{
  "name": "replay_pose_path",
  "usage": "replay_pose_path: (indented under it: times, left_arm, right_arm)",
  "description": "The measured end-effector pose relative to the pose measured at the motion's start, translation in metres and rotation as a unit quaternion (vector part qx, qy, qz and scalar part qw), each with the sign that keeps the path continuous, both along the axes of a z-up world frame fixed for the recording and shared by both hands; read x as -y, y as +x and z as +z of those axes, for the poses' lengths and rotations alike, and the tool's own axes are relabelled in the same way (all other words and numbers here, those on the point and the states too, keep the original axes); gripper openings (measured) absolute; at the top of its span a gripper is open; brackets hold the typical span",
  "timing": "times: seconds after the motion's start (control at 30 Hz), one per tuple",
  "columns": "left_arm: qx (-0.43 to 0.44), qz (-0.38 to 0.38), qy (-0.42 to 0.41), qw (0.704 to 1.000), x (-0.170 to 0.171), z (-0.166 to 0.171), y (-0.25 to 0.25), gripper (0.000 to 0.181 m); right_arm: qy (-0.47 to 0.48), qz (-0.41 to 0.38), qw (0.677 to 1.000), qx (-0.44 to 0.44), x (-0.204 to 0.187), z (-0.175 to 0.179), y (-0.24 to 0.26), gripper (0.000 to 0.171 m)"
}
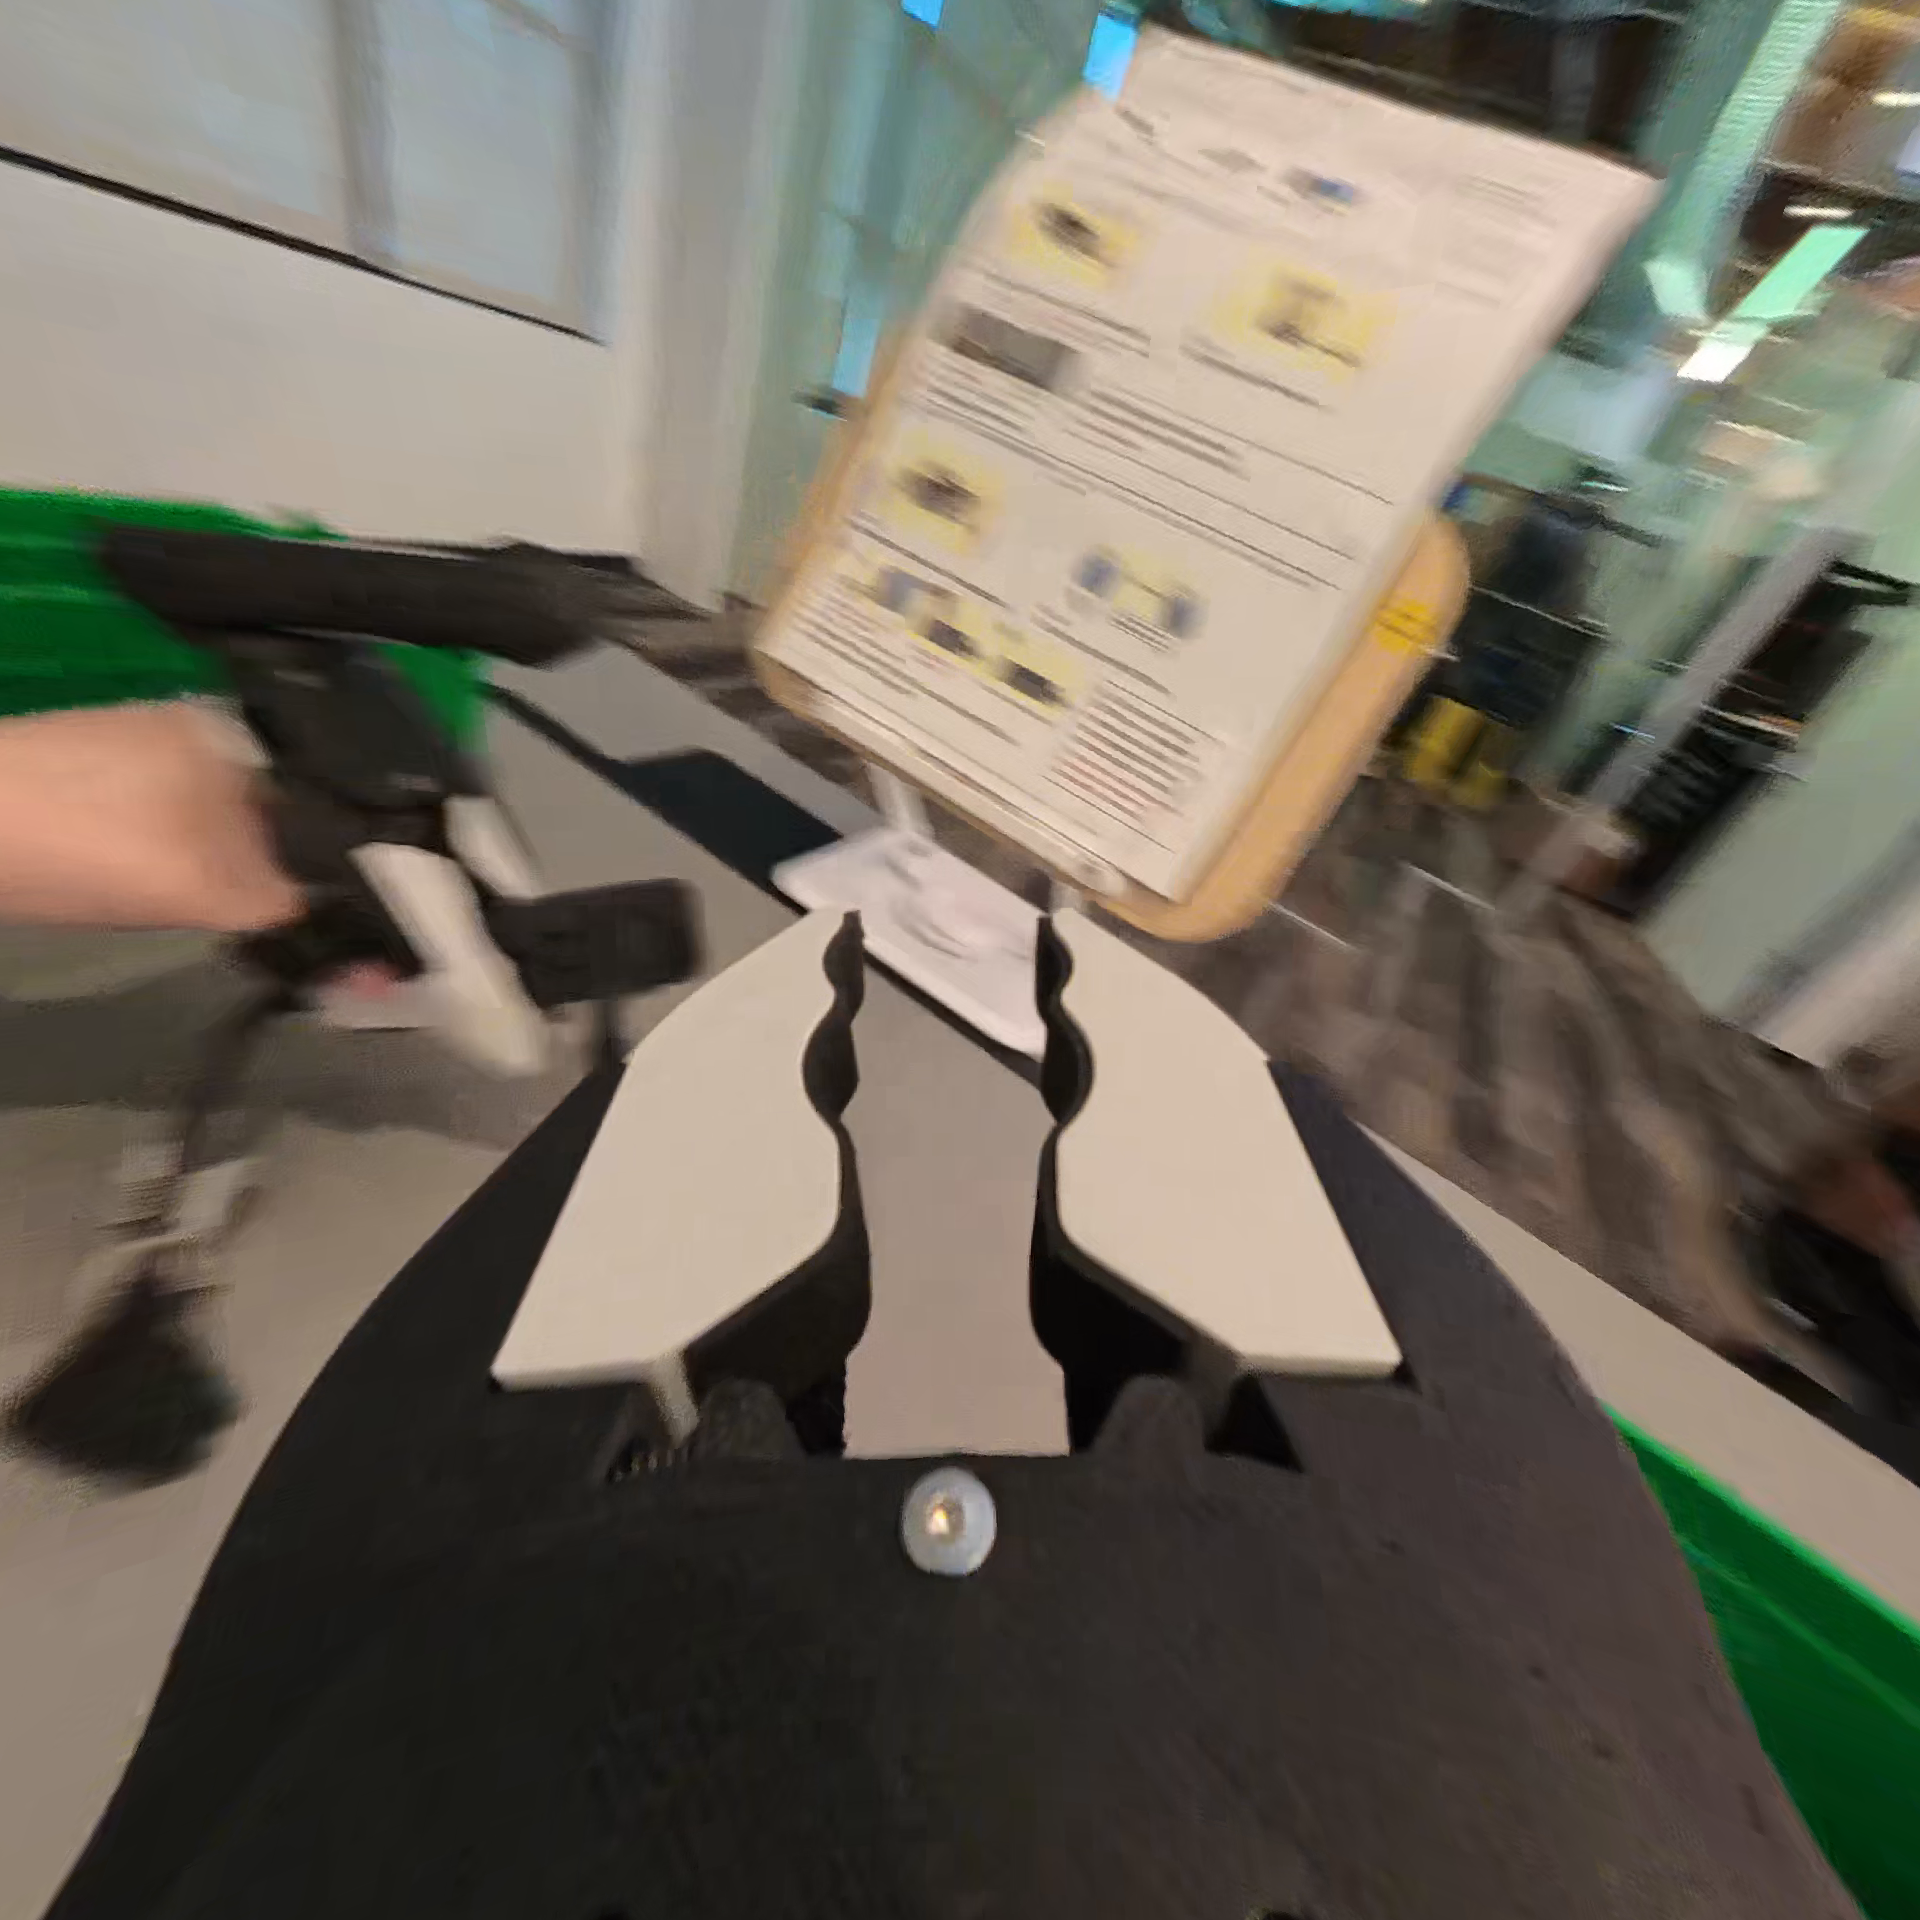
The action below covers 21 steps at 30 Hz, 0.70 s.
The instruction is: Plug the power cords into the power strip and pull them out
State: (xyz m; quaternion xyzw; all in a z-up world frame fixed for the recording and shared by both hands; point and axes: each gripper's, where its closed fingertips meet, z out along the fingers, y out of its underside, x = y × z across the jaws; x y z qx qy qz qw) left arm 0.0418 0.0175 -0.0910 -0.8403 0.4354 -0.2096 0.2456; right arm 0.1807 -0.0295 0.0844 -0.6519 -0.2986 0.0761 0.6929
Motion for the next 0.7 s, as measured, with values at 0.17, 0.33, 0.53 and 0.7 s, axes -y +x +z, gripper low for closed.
replay_pose_path:
  times: [0.17,0.33,0.53,0.7]
  left_arm:
    - [-0.048,0.019,0.142,0.989,0.000,0.044,-0.002,0.035]
    - [-0.091,0.023,0.280,0.955,0.007,0.082,0.004,0.034]
    - [-0.084,-0.009,0.328,0.941,0.020,0.094,0.020,0.032]
    - [-0.094,-0.033,0.344,0.934,0.031,0.090,0.036,0.031]
  right_arm:
    - [-0.072,0.071,0.987,0.123,0.020,-0.017,-0.075,0.047]
    - [-0.111,-0.006,0.969,0.221,-0.010,-0.055,-0.087,0.044]
    - [-0.191,-0.038,0.964,0.179,-0.011,-0.075,-0.078,0.029]
    - [-0.215,-0.018,0.972,0.088,-0.014,-0.074,-0.081,0.027]
